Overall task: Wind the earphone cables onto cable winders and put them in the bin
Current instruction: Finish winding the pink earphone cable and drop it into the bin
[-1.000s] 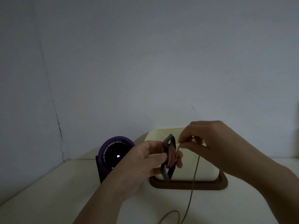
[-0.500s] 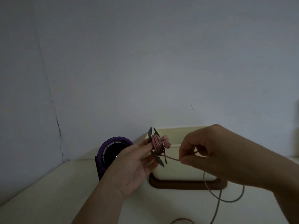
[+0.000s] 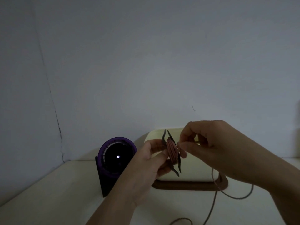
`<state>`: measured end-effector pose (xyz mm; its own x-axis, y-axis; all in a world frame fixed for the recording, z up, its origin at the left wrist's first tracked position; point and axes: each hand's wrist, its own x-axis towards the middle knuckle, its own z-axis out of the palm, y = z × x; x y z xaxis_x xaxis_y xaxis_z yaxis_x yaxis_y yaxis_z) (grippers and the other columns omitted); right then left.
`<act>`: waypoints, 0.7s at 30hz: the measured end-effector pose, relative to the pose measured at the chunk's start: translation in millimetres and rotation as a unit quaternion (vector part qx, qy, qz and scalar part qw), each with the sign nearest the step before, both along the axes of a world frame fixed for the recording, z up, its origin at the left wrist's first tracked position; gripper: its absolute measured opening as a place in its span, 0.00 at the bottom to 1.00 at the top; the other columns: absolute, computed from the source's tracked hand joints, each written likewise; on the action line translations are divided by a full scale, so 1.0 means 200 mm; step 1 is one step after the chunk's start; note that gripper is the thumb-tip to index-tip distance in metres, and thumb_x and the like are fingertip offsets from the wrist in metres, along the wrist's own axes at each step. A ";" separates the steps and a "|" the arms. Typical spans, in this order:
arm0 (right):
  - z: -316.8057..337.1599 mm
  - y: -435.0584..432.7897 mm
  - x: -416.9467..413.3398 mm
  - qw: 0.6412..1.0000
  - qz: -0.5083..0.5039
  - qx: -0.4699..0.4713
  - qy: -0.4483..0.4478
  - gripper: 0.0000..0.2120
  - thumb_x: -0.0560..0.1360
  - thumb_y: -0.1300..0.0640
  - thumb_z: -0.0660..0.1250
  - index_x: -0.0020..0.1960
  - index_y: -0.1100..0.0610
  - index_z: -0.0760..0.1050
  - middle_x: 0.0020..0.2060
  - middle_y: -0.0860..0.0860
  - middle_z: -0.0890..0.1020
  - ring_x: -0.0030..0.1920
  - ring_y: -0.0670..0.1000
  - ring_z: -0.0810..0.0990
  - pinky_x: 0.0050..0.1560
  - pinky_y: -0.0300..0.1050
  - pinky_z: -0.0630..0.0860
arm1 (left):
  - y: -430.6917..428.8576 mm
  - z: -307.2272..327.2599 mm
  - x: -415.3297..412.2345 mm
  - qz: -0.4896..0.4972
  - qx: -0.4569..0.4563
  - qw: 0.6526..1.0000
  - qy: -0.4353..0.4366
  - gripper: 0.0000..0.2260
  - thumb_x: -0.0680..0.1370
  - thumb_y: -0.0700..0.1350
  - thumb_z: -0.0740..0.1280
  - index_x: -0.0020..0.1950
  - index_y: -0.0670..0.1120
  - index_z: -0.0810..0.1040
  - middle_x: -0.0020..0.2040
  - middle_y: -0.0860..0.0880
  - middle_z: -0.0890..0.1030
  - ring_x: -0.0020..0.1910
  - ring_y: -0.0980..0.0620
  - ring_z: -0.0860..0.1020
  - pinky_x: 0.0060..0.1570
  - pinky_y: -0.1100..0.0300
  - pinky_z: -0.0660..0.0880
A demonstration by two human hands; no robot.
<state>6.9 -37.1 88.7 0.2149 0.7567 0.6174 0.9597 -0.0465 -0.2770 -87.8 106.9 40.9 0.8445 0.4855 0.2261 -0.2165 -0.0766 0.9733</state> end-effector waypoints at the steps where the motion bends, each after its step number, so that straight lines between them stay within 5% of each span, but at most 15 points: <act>1: -0.01 0.01 0.00 1.000 0.002 0.001 0.015 0.06 0.75 0.49 0.62 0.39 0.45 0.73 0.25 0.30 0.73 0.28 0.37 0.72 0.31 0.29 0.67 | 0.00 0.00 0.00 0.000 0.001 1.000 0.001 0.08 0.79 0.42 0.64 0.58 0.47 0.74 0.47 0.50 0.86 0.46 0.53 0.83 0.50 0.57 0.75; 5: -0.02 0.04 0.01 0.978 0.099 0.015 0.184 0.06 0.75 0.52 0.62 0.42 0.52 0.76 0.31 0.46 0.81 0.31 0.43 0.76 0.35 0.34 0.71 | 0.01 0.01 0.00 -0.004 0.007 1.000 0.004 0.09 0.79 0.44 0.65 0.59 0.48 0.75 0.52 0.47 0.84 0.48 0.48 0.84 0.53 0.54 0.77; 8: -0.02 0.04 0.01 0.964 0.144 -0.012 0.225 0.06 0.78 0.60 0.62 0.44 0.60 0.76 0.30 0.45 0.82 0.28 0.37 0.76 0.32 0.26 0.69 | 0.03 0.02 -0.01 -0.001 -0.005 1.000 -0.005 0.08 0.78 0.42 0.64 0.57 0.48 0.75 0.48 0.48 0.85 0.47 0.49 0.84 0.59 0.50 0.76; 12: -0.03 0.04 0.02 0.985 0.086 -0.035 0.144 0.05 0.78 0.55 0.63 0.43 0.50 0.76 0.35 0.41 0.83 0.31 0.44 0.77 0.33 0.39 0.74 | 0.04 0.03 -0.01 0.007 0.000 1.000 -0.006 0.08 0.80 0.40 0.63 0.58 0.49 0.75 0.44 0.48 0.85 0.44 0.50 0.84 0.59 0.49 0.75; 17: -0.05 0.06 0.01 0.998 0.026 0.010 0.049 0.06 0.77 0.54 0.62 0.41 0.46 0.73 0.34 0.42 0.81 0.34 0.43 0.79 0.38 0.38 0.76 | 0.01 0.00 0.00 -0.006 0.060 0.998 0.024 0.08 0.79 0.47 0.65 0.57 0.52 0.74 0.43 0.52 0.85 0.46 0.52 0.84 0.54 0.55 0.76; 21: -0.04 0.07 0.01 0.998 0.006 0.056 0.027 0.06 0.75 0.52 0.63 0.40 0.45 0.73 0.30 0.35 0.78 0.29 0.39 0.76 0.31 0.32 0.70 | 0.04 -0.02 0.01 -0.002 0.101 0.994 0.041 0.08 0.78 0.49 0.66 0.57 0.55 0.74 0.45 0.54 0.85 0.49 0.53 0.83 0.55 0.54 0.76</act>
<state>8.0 -23.8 80.7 0.2418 0.6860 0.6862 0.9434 -0.0007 -0.3317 -86.0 114.6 37.8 0.8659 0.4343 0.2481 -0.1369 -0.2714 0.9527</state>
